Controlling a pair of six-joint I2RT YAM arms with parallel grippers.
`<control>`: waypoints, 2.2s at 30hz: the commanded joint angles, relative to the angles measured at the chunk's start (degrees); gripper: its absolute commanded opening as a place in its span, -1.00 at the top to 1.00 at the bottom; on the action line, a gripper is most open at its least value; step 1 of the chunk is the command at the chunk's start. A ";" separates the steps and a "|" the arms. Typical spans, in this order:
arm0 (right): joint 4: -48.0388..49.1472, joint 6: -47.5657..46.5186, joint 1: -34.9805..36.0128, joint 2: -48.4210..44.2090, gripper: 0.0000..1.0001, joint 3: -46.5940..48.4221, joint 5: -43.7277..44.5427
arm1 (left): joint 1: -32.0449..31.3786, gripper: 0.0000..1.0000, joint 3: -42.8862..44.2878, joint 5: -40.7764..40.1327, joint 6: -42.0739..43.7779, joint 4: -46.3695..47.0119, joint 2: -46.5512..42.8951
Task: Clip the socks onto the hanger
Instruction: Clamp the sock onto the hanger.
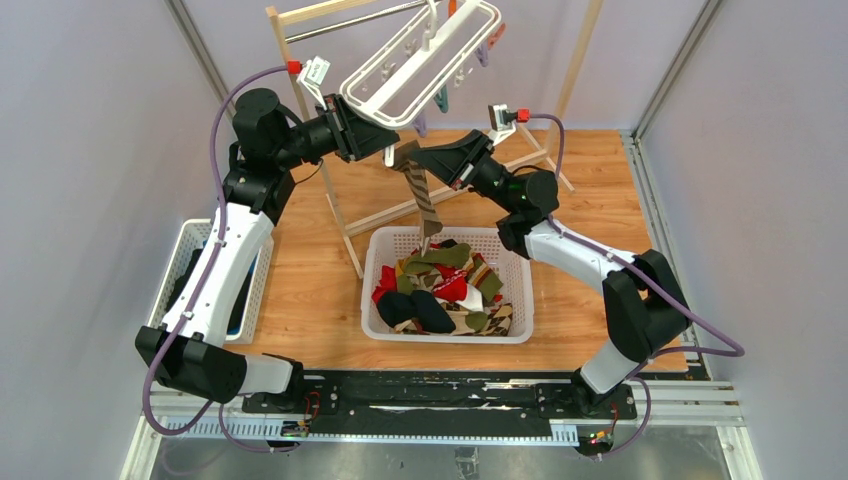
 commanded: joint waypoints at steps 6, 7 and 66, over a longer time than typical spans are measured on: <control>1.64 0.02 1.28 -0.95 1.00 -2.16 -2.10 | -0.28 0.98 1.02 -0.96 0.21 -0.96 -0.81; 1.50 -0.11 1.47 -0.98 1.00 -2.58 -2.18 | -0.28 1.00 1.09 -0.93 0.03 -1.02 -0.86; -5.11 -4.51 -0.10 -3.04 -0.25 -3.05 -0.58 | -0.28 -0.39 1.12 -0.94 3.33 -3.15 -2.22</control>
